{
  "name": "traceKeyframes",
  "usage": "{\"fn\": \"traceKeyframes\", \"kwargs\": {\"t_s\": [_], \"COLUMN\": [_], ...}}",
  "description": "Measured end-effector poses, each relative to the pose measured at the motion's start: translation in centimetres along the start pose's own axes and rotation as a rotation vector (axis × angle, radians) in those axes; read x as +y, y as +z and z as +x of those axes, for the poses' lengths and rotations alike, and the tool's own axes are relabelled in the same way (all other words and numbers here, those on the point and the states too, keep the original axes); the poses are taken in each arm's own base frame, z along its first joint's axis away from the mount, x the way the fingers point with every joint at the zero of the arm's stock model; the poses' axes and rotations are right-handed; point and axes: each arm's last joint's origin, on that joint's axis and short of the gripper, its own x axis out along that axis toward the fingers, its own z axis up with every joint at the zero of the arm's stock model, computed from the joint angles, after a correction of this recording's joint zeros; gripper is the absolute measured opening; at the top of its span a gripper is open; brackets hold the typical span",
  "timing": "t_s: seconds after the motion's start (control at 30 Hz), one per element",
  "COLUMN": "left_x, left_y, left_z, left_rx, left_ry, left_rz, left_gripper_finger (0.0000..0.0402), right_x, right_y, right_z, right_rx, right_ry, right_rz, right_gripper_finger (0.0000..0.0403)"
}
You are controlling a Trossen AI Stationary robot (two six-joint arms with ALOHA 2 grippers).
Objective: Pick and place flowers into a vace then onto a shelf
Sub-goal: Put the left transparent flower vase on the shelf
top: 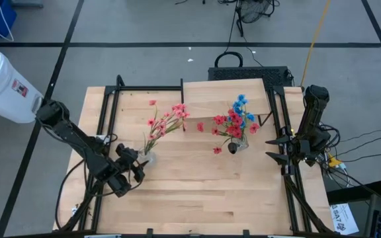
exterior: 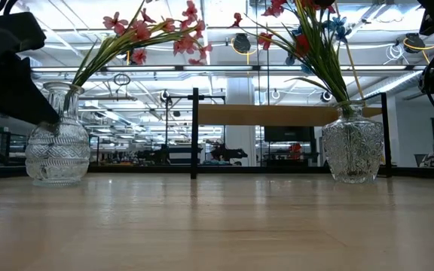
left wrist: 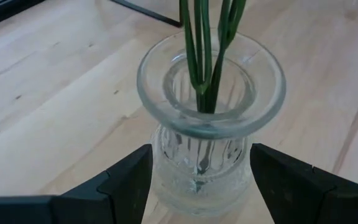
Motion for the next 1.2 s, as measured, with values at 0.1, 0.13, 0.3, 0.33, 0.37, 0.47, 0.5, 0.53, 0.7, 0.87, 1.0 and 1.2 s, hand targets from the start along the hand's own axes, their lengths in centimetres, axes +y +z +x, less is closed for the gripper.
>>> {"fn": "traceKeyframes", "kwargs": {"t_s": [0.1, 0.13, 0.3, 0.33, 0.37, 0.47, 0.5, 0.53, 0.7, 0.87, 1.0, 1.2], "left_x": [-0.09, -0.12, -0.12, -0.11, -0.1, -0.18, -0.26, -0.35, -0.35, -0.31, -0.32, -0.26], "left_y": [0.1, 0.13, 0.16, 0.18, 0.22, 0.32, 0.35, 0.38, 0.48, 0.73, 0.92, 1.02], "left_z": [0.0, 0.0, 0.0, -0.01, -0.01, -0.05, -0.06, -0.07, -0.01, 0.18, 0.35, 0.57], "left_rx": [-0.031, -0.037, -0.05, -0.057, -0.069, -0.109, -0.117, -0.124, -0.137, -0.163, -0.173, -0.145], "left_ry": [-0.003, -0.005, -0.003, -0.002, 0.001, 0.0, -0.004, -0.009, -0.004, 0.009, 0.017, 0.024], "left_rz": [-0.01, -0.011, -0.01, -0.009, -0.007, 0.004, 0.007, 0.008, 0.007, -0.007, -0.011, -0.012], "left_gripper_finger": [0.0271, 0.0271, 0.0271, 0.0271, 0.0271, 0.0271, 0.0271, 0.0271, 0.0276, 0.0314, 0.0346, 0.0337], "right_x": [0.0, 0.0, 0.0, 0.0, -0.01, 0.0, 0.0, 0.0, 0.0, 0.0, 0.0, 0.0], "right_y": [-0.01, -0.01, 0.0, 0.0, 0.0, 0.0, 0.0, 0.0, -0.01, -0.01, 0.0, -0.01], "right_z": [0.0, 0.0, 0.0, 0.0, 0.0, 0.0, 0.0, 0.0, 0.0, 0.0, 0.0, 0.0], "right_rx": [0.0, 0.0, 0.0, 0.0, 0.0, 0.0, 0.0, 0.001, 0.001, 0.001, 0.0, 0.001], "right_ry": [0.0, 0.0, 0.0, 0.0, 0.0, 0.0, 0.0, -0.001, 0.0, 0.0, 0.0, 0.0], "right_rz": [0.0, 0.0, 0.0, 0.0, 0.0, 0.0, 0.0, 0.0, 0.0, 0.0, 0.0, 0.0], "right_gripper_finger": [0.0177, 0.0176, 0.0174, 0.0175, 0.0176, 0.0178, 0.0178, 0.0177, 0.0174, 0.0178, 0.0176, 0.0175]}}
